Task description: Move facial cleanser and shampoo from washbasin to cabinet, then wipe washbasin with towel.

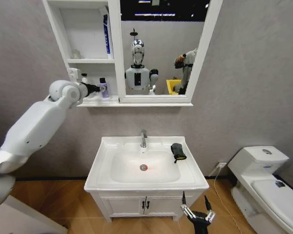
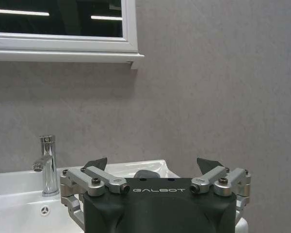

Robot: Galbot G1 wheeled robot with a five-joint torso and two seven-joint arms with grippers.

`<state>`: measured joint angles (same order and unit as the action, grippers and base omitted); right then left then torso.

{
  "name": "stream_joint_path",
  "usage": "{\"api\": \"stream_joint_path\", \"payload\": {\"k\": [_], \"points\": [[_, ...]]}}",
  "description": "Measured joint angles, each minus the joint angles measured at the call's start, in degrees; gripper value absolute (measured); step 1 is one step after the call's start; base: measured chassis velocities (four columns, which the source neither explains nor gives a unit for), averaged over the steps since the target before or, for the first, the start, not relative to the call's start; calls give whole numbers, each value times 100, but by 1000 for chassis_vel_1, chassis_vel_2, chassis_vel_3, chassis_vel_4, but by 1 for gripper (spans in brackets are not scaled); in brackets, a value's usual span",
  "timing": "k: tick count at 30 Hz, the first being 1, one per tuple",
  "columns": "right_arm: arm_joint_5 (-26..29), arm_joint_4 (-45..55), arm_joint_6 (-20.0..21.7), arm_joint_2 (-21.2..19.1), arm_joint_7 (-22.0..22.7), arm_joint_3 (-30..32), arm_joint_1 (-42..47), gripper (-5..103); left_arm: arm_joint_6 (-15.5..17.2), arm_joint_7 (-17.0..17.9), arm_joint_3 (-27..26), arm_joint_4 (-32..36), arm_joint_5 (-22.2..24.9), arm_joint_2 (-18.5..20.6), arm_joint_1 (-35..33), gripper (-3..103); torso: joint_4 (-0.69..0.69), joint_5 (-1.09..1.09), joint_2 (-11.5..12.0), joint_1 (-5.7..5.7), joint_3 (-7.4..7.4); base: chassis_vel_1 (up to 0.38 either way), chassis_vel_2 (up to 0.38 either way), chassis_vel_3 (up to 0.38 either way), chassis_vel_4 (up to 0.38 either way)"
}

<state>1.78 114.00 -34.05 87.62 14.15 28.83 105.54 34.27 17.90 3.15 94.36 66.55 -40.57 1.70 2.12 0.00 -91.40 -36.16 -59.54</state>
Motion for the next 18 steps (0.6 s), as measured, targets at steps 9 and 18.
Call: {"api": "stream_joint_path", "payload": {"k": [9, 18], "points": [[1069, 617, 1456, -391, -4, 834, -305, 100, -1588, -412, -2397, 2932, -2060, 318, -4688, 100, -8, -2, 0, 1, 0, 0, 0, 0, 0], [2159, 458, 2471, -1119, -266, 1537, -1240, 100, -2750, -1375, -4527, 3794, -4563, -2119, -9449, 100, 2, 1, 0, 2, 1, 0, 0, 0, 0]]}}
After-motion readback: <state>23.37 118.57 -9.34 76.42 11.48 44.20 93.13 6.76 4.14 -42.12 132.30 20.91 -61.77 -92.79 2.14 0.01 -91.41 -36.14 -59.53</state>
